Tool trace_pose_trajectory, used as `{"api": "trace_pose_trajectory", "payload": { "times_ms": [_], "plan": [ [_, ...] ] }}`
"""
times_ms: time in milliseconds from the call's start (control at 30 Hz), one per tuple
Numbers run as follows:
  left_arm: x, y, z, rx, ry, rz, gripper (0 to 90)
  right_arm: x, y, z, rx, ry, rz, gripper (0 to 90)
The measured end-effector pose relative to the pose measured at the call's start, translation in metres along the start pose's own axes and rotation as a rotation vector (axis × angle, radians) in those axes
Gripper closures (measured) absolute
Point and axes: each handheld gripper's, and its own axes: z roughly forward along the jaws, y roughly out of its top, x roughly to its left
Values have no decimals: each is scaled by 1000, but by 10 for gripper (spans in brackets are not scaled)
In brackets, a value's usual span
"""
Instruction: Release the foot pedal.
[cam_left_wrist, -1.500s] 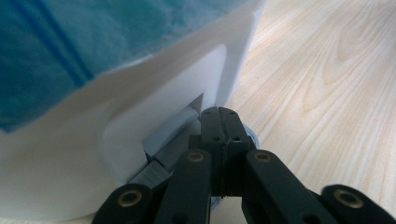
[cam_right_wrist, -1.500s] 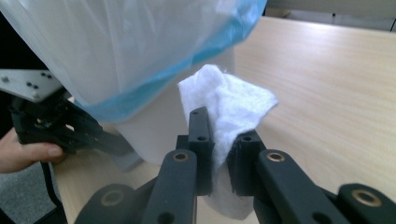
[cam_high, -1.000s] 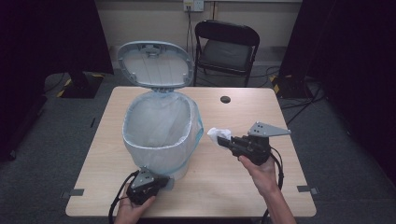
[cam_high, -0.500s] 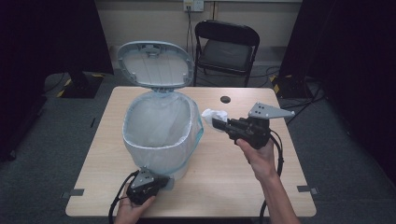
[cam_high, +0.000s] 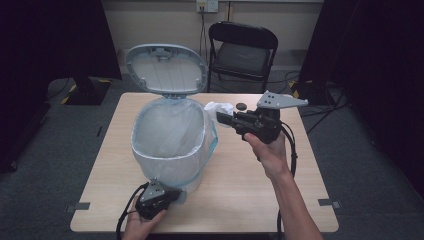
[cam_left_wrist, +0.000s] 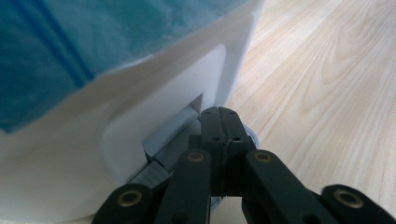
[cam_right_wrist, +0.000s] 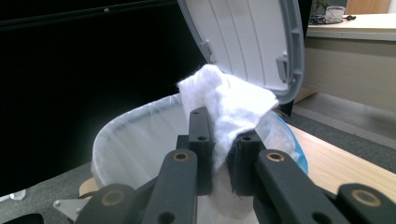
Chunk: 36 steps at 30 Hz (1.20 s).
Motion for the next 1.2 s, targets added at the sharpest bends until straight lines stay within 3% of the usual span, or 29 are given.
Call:
{"api": "trace_pose_trajectory", "payload": {
  "times_ms": [333,667,1200],
  "plan": [
    [0,0,0,0,0,1,900,5,18,16,-21,51,-5,817],
    [0,0,0,-1,0,-1,900,15,34,49,-10,106,-22,817],
    [0,0,0,-5,-2,0,900,21,34,104,82,132,-40,802]
  ]
}}
